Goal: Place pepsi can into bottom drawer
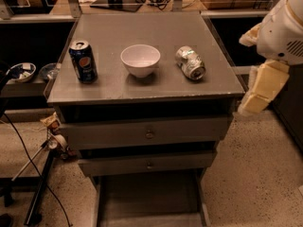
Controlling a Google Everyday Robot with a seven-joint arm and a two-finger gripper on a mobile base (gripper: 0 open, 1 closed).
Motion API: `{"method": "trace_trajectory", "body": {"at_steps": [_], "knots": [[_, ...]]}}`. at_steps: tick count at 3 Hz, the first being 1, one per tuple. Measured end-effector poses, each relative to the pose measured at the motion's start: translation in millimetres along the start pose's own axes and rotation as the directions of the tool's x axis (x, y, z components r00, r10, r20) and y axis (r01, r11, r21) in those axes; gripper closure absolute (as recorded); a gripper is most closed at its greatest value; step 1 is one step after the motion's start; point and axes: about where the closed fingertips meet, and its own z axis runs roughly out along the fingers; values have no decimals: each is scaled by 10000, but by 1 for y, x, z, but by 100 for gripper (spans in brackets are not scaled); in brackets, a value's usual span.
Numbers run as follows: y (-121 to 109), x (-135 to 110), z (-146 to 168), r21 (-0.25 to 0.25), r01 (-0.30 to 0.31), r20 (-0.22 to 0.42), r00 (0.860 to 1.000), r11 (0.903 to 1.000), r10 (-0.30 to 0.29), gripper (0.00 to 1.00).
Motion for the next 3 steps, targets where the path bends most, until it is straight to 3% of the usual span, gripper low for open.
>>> {"method": "trace_trajectory", "body": {"at_steps": [1, 3], "knots": [[-3, -14, 3, -193, 250, 213, 9995, 9995, -246, 0], [-7, -28, 13, -116, 386, 570, 9977, 9992, -379, 0]]}}
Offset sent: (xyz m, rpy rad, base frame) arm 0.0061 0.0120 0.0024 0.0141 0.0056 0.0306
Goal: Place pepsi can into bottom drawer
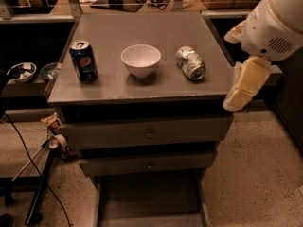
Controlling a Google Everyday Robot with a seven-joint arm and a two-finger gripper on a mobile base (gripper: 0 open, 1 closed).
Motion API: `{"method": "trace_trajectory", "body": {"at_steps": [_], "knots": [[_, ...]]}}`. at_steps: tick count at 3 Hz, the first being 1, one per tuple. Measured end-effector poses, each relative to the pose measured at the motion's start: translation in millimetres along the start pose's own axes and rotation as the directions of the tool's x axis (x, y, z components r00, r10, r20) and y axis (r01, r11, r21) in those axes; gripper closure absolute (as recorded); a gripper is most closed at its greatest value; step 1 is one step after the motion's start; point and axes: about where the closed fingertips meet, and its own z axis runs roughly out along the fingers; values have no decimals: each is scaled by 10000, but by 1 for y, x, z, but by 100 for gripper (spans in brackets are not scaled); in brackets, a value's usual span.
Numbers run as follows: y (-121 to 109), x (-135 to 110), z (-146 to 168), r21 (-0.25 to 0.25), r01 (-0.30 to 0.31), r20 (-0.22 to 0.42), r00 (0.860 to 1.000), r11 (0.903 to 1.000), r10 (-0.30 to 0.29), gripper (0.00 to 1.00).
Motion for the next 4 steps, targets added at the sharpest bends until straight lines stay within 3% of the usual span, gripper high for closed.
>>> {"method": "trace_trajectory", "body": {"at_steps": [2, 3, 4], "knots": [[-23, -33, 31, 157, -70, 1004, 9949, 9999, 54, 0], [-27, -43, 39, -29, -311, 1468, 9887, 9995, 312, 0], [-28, -44, 40, -52, -323, 1503, 9881, 9995, 328, 0]]}}
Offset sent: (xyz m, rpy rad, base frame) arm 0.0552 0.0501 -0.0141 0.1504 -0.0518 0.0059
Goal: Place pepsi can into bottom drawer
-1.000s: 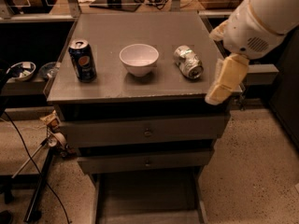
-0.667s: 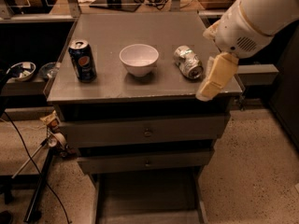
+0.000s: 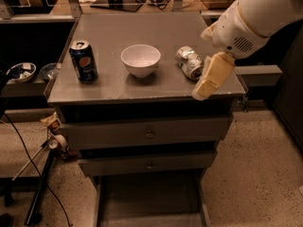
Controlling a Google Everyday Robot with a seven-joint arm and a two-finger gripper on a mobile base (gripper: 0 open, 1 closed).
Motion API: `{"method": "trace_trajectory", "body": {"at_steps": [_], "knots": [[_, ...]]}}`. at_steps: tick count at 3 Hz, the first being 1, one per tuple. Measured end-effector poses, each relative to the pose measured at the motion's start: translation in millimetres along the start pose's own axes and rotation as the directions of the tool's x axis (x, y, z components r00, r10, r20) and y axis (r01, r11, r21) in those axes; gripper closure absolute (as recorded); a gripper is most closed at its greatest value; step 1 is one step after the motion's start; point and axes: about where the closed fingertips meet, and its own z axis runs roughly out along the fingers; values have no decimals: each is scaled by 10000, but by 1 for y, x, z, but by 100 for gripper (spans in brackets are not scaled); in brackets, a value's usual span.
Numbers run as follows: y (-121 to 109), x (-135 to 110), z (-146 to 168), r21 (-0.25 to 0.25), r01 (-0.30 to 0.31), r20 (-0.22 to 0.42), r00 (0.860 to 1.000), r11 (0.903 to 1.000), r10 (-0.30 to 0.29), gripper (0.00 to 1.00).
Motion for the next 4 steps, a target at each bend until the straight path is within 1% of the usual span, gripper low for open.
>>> {"method": "trace_trajectory", "body": {"at_steps": [1, 2, 3, 4], "knots": [[-1, -11, 16, -13, -218, 541, 9983, 9998, 218, 0], [-7, -25, 31, -87, -469, 1160, 9921, 9989, 476, 0], [-13, -39, 46, -235, -583, 1612, 9850, 9980, 613, 0], [-13, -39, 46, -234, -583, 1613, 9850, 9980, 613, 0]]}}
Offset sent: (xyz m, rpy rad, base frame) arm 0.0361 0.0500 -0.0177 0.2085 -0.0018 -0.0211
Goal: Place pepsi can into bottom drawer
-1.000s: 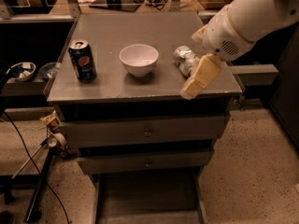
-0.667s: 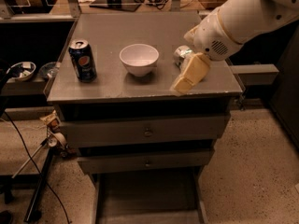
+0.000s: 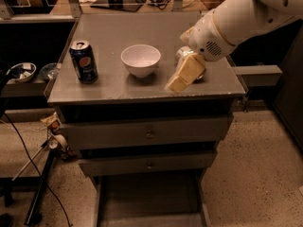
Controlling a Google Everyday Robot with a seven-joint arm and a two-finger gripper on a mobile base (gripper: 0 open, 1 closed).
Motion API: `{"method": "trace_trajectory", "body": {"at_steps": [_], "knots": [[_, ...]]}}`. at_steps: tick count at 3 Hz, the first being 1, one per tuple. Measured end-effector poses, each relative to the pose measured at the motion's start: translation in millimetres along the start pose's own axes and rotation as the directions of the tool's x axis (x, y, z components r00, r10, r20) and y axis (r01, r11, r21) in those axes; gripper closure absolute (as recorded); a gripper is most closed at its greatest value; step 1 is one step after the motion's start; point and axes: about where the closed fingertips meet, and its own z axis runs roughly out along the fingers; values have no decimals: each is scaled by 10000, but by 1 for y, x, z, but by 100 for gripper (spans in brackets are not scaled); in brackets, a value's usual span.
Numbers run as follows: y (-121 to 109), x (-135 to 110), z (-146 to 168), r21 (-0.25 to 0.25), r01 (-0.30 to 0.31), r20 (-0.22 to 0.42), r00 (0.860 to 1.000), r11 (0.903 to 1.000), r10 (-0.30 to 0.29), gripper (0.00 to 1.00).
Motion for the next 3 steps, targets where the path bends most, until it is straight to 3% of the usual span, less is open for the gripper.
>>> {"method": "trace_trajectory", "body": {"at_steps": [2, 3], "knots": [[-12, -39, 45, 147, 294, 1389, 9898, 9995, -311, 0], [-12, -40, 45, 176, 295, 1408, 9895, 9994, -317, 0]]}}
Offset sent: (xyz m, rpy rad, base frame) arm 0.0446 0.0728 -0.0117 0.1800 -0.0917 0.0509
